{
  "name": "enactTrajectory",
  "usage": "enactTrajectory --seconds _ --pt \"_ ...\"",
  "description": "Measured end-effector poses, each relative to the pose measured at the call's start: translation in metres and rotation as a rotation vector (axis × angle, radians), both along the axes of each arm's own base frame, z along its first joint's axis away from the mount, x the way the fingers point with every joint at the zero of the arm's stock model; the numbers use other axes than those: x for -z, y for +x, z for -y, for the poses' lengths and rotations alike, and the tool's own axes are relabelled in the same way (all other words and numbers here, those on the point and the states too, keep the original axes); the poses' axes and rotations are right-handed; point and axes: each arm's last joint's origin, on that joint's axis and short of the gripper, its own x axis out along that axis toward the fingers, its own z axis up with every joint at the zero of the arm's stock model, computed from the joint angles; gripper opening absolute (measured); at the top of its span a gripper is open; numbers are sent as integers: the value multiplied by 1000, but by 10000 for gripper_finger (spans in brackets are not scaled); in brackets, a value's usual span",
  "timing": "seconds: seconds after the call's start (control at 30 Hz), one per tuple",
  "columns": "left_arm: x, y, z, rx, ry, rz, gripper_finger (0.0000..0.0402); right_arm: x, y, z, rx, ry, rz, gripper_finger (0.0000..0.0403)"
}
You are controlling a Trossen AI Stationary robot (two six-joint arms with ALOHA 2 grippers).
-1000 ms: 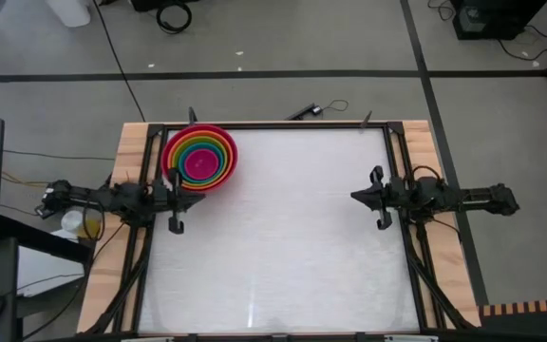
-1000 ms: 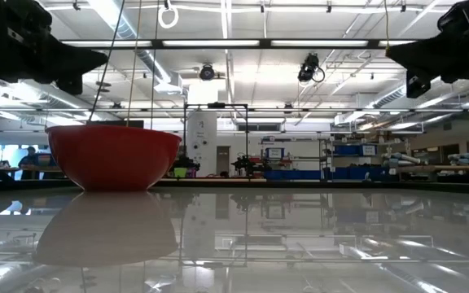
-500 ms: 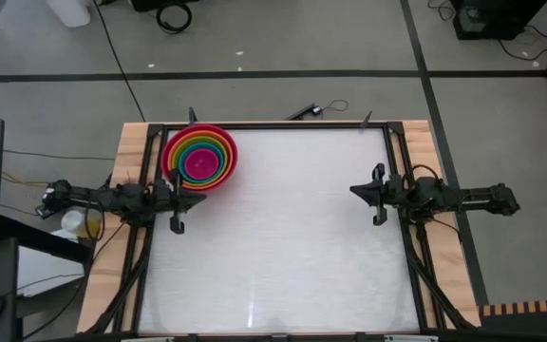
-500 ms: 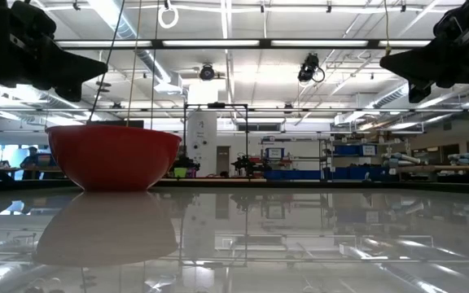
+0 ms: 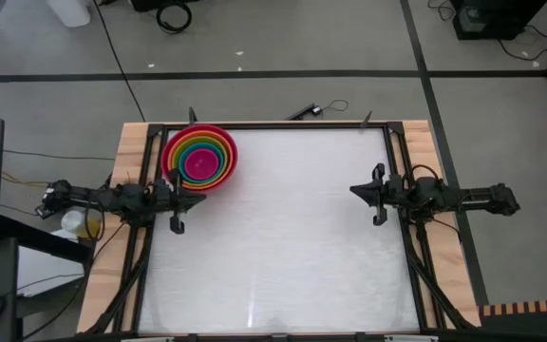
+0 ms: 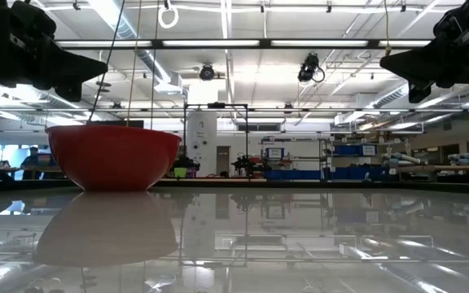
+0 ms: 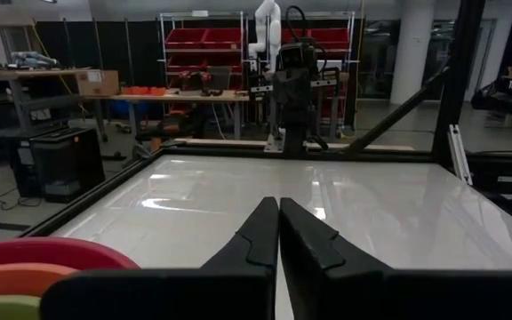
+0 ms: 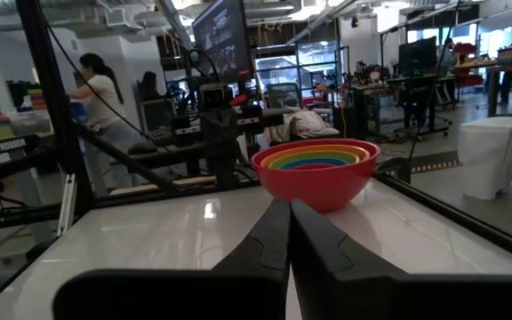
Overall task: Nest bowls inside each other
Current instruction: Return to Home Position
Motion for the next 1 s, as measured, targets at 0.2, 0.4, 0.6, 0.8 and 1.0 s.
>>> enactTrajectory --seconds 0.2,0.4,0.6,0.8,1.0 --pt "0 0 0 0 0 1 18 0 0 0 0 0 0 19" --pt "0 0 0 0 0 1 18 0 0 0 1 0 0 18" --pt "0 0 0 0 0 1 18 0 0 0 1 0 0 19" --pt "0 0 0 0 0 1 18 0 0 0 1 0 0 20" --pt "0 0 0 0 0 1 18 0 0 0 1 0 0 20"
